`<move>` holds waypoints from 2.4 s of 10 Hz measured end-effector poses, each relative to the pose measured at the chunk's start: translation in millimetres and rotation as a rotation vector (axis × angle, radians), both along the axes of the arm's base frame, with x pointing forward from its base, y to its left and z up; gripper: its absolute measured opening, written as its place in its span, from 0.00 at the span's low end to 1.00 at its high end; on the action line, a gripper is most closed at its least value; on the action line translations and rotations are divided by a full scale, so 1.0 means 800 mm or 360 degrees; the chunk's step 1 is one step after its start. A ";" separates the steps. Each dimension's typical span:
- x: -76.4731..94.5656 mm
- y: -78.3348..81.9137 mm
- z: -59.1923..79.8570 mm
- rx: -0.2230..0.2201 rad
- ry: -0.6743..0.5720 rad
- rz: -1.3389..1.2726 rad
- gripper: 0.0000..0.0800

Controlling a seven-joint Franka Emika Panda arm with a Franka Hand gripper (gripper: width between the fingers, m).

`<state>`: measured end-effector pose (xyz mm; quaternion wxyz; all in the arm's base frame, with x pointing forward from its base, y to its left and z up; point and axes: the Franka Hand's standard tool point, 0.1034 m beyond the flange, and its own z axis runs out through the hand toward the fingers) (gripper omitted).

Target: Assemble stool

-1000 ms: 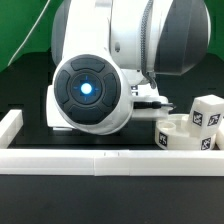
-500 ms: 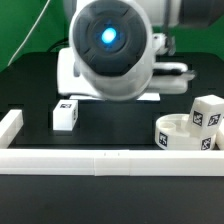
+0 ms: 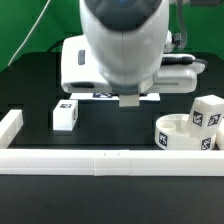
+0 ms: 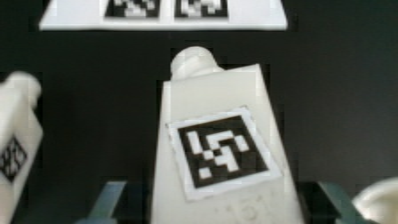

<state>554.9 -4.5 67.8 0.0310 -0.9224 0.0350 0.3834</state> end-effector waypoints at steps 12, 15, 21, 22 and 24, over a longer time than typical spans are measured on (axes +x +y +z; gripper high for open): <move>0.037 0.020 0.036 -0.0116 -0.1255 -0.0129 0.41; 0.039 0.033 0.057 -0.0142 -0.1550 -0.0155 0.41; 0.045 0.043 0.063 -0.0076 -0.1665 -0.0147 0.41; 0.047 0.047 0.064 -0.0060 -0.1709 -0.0142 0.41; 0.045 0.046 0.062 -0.0060 -0.1698 -0.0142 0.41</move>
Offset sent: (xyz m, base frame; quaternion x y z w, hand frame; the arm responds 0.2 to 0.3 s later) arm 0.0000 0.0000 0.0000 0.0000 0.1938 0.0000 0.9810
